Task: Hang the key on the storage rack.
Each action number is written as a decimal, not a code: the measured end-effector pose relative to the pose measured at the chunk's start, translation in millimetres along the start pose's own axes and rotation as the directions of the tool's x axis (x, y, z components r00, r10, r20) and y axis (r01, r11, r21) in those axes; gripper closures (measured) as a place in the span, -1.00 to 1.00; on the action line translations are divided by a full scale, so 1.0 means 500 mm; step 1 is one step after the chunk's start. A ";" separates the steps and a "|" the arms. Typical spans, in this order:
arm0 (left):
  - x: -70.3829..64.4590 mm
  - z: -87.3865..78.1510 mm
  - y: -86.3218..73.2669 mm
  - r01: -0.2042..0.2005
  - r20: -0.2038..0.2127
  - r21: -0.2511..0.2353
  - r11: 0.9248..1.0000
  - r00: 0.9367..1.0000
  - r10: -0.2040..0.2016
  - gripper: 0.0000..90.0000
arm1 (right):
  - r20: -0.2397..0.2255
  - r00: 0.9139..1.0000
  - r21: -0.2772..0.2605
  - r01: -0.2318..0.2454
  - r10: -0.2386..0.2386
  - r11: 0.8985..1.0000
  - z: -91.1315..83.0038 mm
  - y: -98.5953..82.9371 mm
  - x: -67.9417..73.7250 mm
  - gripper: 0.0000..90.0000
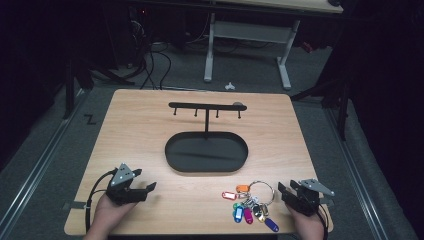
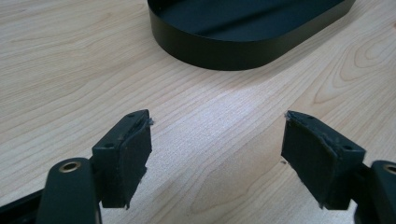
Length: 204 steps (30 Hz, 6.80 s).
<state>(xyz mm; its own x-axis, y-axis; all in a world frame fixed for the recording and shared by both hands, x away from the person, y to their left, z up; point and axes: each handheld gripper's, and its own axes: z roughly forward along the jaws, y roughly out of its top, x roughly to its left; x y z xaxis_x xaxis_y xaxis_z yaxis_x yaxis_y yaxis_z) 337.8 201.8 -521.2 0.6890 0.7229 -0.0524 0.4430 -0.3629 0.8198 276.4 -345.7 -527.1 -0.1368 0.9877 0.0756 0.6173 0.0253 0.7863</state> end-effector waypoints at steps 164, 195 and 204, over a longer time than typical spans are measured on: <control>-0.003 -0.004 -0.005 0.003 0.041 -0.009 1.000 0.999 -0.003 -0.43 | -0.498 0.736 0.642 0.668 -0.458 0.376 0.165 0.214 0.150 0.91; -0.002 -0.006 -0.009 0.007 0.039 -0.007 1.000 0.999 -0.007 -0.42 | -0.477 0.758 0.543 0.652 -0.445 0.529 0.044 0.318 0.170 0.95; -0.002 -0.005 -0.008 0.005 0.040 -0.009 1.000 0.999 -0.005 -0.42 | -0.457 0.761 0.529 0.648 -0.459 0.547 -0.014 0.363 0.181 0.95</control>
<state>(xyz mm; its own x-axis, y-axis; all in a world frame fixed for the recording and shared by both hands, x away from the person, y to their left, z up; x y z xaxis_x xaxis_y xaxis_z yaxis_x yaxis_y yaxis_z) 333.8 204.1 -522.8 0.7094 0.7004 -0.0791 0.4413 -0.3539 0.8246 370.6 -253.0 -373.4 -0.7421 0.6699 -0.0232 0.6594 0.7358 0.1546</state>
